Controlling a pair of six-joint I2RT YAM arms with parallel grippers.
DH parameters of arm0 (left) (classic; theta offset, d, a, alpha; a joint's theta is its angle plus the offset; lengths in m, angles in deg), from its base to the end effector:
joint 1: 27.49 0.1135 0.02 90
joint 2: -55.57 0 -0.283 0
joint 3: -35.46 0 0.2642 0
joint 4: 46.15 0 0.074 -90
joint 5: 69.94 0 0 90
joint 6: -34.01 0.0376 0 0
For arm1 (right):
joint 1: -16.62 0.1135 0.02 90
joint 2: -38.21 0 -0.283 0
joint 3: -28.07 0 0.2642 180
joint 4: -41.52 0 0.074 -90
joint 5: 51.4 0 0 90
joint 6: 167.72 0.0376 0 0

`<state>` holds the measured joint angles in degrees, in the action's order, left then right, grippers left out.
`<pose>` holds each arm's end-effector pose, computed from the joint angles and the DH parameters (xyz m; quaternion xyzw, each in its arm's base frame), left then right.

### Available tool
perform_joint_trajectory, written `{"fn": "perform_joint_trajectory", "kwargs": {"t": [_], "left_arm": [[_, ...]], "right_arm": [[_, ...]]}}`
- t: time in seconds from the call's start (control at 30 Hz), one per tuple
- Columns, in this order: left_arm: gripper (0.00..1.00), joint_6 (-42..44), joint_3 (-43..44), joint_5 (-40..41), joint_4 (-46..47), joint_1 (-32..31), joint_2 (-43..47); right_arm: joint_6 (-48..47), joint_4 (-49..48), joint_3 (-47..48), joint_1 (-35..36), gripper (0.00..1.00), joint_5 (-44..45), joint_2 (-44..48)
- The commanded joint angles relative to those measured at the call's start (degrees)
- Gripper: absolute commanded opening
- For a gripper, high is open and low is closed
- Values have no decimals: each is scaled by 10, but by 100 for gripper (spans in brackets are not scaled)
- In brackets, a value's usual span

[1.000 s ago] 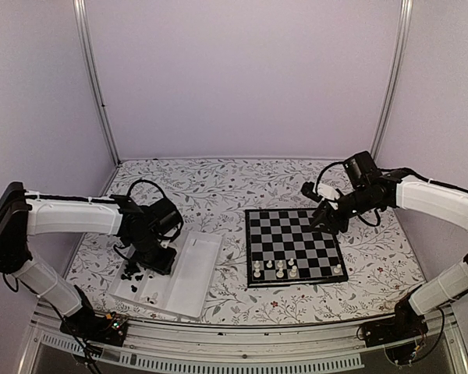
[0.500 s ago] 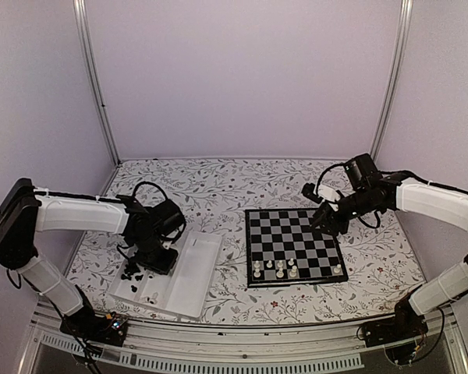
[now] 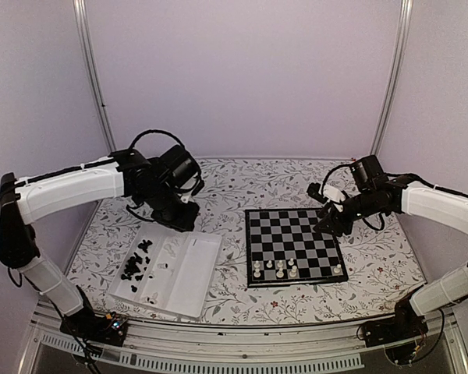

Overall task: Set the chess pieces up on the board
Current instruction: Pick up the chess piece from the storage box, then place the chess piece on the chessboard.

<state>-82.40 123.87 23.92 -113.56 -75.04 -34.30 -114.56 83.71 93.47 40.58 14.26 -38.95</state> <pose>0.2203 -0.2371 0.2858 0.1742 0.9670 -0.0838 0.1663 0.2491 0.1277 0.2480 -0.5266 0.7687 0.1653 0.3231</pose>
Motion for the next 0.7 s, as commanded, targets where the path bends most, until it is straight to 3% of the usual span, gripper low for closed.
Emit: {"fn": "perform_joint_trajectory", "kwargs": {"t": [0.0,0.27,0.67], "left_arm": [[3,56,93,-5,3,-30,-86],[3,103,260,-26,18,-80,-257],[5,114,363,-65,33,-110,-401]], "right_arm": [[7,-11,-6,-5,50,-3,14],[5,-11,-11,-5,50,-7,14],[2,-8,-10,-5,50,-17,-7]]}}
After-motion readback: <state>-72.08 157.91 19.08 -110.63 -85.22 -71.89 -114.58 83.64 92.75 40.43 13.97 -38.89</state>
